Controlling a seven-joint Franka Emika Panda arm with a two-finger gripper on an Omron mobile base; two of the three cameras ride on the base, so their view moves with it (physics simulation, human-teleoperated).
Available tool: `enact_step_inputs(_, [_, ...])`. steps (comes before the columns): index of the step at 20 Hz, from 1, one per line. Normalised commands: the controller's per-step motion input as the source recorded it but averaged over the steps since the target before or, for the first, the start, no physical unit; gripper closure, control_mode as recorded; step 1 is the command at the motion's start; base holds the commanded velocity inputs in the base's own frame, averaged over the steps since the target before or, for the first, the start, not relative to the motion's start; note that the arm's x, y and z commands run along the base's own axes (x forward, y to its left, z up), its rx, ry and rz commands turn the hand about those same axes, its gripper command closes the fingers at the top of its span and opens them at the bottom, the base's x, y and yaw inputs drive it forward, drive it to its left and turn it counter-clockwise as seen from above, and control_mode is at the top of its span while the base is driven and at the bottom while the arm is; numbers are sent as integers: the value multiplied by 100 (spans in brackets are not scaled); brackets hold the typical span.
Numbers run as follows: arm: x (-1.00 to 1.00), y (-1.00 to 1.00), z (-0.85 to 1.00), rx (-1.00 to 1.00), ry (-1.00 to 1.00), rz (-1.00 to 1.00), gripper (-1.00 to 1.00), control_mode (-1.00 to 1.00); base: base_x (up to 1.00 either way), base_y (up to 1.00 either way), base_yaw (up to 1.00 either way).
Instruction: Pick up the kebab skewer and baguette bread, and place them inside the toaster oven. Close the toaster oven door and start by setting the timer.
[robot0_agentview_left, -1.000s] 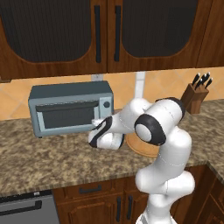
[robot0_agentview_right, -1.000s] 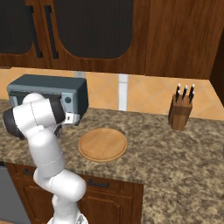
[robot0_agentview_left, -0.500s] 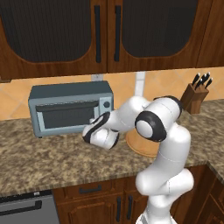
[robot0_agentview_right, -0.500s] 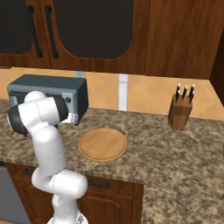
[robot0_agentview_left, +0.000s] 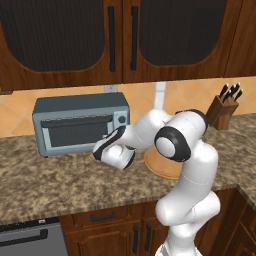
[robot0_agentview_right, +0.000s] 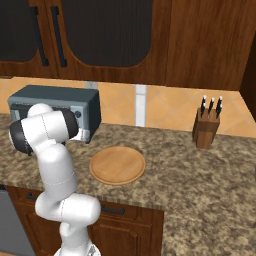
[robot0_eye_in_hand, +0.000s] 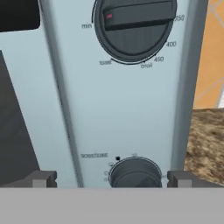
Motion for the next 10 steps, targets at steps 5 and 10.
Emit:
enact_step_inputs(5, [0,-8,-6,0,0,1,-100,-100,0,0,0])
enact_step_inputs(10, [0,-6,-13,0,0,2,-100,-100,0,0,0])
